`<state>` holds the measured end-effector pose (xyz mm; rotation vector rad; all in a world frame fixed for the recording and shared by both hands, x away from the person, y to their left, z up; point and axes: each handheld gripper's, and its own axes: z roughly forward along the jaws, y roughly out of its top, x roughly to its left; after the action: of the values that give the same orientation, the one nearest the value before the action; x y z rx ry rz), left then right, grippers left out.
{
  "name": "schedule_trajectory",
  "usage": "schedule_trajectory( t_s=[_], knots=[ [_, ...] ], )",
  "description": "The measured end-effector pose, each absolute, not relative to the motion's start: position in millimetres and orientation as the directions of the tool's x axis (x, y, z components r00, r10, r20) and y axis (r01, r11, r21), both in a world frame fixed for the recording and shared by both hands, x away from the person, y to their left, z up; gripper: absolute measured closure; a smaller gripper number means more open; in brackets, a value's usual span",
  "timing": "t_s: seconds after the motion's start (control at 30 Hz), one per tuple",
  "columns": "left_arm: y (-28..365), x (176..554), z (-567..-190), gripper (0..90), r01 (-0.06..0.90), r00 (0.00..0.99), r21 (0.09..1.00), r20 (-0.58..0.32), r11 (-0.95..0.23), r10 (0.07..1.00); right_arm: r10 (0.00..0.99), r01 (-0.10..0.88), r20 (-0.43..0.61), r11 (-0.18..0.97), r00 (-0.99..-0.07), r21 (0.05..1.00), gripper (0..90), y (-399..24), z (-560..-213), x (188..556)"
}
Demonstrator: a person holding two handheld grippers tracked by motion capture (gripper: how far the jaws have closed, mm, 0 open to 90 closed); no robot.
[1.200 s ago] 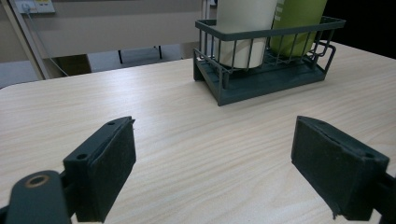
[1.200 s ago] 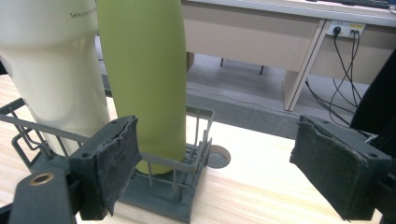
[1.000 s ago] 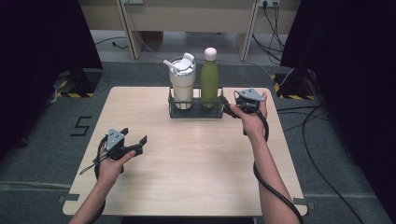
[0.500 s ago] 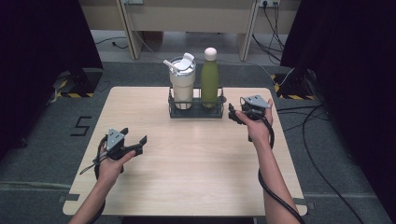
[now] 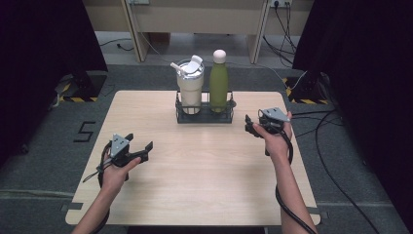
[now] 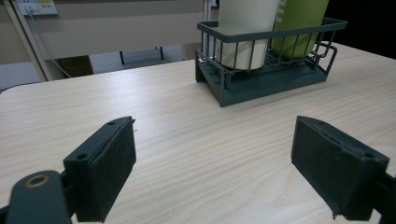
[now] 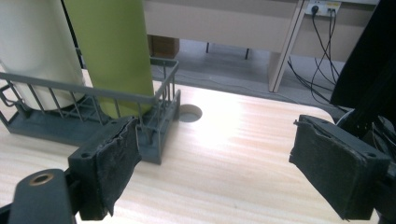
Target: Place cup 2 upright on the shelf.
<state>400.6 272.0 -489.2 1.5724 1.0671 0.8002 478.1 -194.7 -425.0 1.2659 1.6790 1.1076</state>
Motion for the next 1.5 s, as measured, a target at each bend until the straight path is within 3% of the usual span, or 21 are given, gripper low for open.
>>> schedule_trajectory(
  t_s=[1.5],
  knots=[
    [270.2, 400.0, -492.6, 13.2, 0.247, 0.384, 0.966, -0.019, -0.083, 0.923, 0.984, 0.375, -0.033, 0.098, -0.176, 0.922, 15.3, -241.4, -468.3, 424.3]
  ],
)
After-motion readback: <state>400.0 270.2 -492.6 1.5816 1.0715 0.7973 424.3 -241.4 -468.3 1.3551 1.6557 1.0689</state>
